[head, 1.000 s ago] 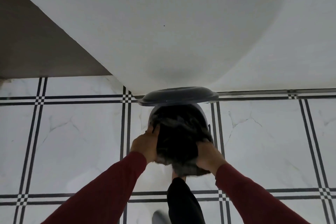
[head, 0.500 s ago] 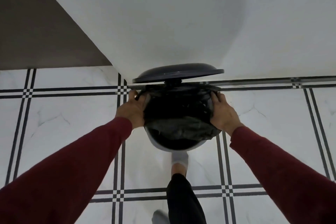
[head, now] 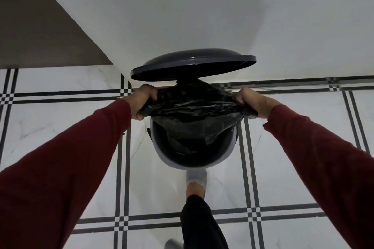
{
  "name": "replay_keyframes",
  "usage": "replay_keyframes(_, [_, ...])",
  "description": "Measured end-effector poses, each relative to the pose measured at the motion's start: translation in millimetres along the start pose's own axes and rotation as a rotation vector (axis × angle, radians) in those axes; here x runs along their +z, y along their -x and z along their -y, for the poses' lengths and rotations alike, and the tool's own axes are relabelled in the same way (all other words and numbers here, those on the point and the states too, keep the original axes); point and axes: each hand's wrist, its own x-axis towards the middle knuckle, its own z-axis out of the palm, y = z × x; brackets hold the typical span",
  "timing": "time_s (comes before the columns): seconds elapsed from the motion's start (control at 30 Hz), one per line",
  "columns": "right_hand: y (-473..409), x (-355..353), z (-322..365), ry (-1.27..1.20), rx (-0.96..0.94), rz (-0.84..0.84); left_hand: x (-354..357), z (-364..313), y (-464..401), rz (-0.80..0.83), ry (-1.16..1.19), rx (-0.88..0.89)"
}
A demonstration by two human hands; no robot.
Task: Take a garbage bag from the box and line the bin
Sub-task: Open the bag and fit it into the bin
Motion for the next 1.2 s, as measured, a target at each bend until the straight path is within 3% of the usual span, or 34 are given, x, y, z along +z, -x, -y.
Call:
replay_keyframes(0.17, [1.1,7.1,-33.6,-0.467,0.273,-0.017,-0.5,37.1,-14.9,0.047,0.314,-0.122])
replay_keyframes(0.33, [3.9,17.8,-75.4,-0.766,0.375,-0.021,3.2,73.3,-5.1,0.038,0.686,-0.120])
replay_keyframes(0.5, [19.0,43.2,-92.9,-1.056,0.276,-0.016,12.5,100.5,13.6,0.029,0.667,0.025])
replay_keyframes(0.6, [27.0,56.3,-102.5,-1.115,0.232,-0.090,23.7,110.1,27.6,-0.160,0.578,0.035])
replay_keyframes(0.67, [31.9,59.6,-113.9,-1.067,0.226,-0.133,32.7,114.0,42.2,-0.253,0.479,-0.037])
replay_keyframes(0.87, [50.6,62.2,-133.8,-0.712,0.203,-0.040,52.5,127.1,63.6,-0.170,0.550,-0.238])
replay_keyframes(1.1, [53.5,76.1,-124.8,-0.475,0.192,-0.159,55.9,150.1,68.9,-0.077,0.954,-0.262])
replay_keyframes(1.2, [51.8,80.1,-125.3,-0.348,0.196,-0.258,57.8,161.8,72.3,-0.185,0.692,-0.178])
